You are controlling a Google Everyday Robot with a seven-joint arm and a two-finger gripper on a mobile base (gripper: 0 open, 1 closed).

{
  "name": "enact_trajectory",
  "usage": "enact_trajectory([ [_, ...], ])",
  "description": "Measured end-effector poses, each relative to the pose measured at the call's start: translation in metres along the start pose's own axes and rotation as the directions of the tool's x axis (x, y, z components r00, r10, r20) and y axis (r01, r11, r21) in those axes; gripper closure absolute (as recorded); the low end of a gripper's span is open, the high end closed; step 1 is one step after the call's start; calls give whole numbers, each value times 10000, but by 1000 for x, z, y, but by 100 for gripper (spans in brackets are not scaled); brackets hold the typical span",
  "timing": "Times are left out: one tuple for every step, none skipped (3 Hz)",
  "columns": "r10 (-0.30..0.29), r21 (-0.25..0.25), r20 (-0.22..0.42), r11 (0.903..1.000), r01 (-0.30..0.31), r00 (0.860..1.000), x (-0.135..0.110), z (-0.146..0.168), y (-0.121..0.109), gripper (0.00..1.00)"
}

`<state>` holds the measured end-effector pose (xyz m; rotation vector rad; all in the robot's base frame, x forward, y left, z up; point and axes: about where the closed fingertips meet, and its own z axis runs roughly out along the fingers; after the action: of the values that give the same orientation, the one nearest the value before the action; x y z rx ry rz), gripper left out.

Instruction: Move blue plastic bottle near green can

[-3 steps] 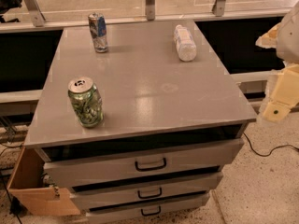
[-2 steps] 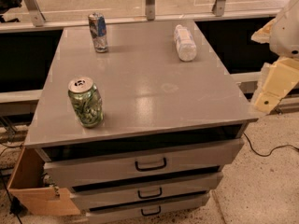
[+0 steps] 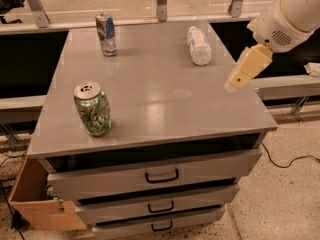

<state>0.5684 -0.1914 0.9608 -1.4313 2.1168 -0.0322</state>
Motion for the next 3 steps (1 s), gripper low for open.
enact_trajectory([
  [848,351,808,9955,-878,9931,-26,45,-33,0],
  [1875,709,1277,9777,-1975,9739,-47,87,-66,0],
  [2950,783,1701,9471,-3113,9402,-60,118,-91,0],
])
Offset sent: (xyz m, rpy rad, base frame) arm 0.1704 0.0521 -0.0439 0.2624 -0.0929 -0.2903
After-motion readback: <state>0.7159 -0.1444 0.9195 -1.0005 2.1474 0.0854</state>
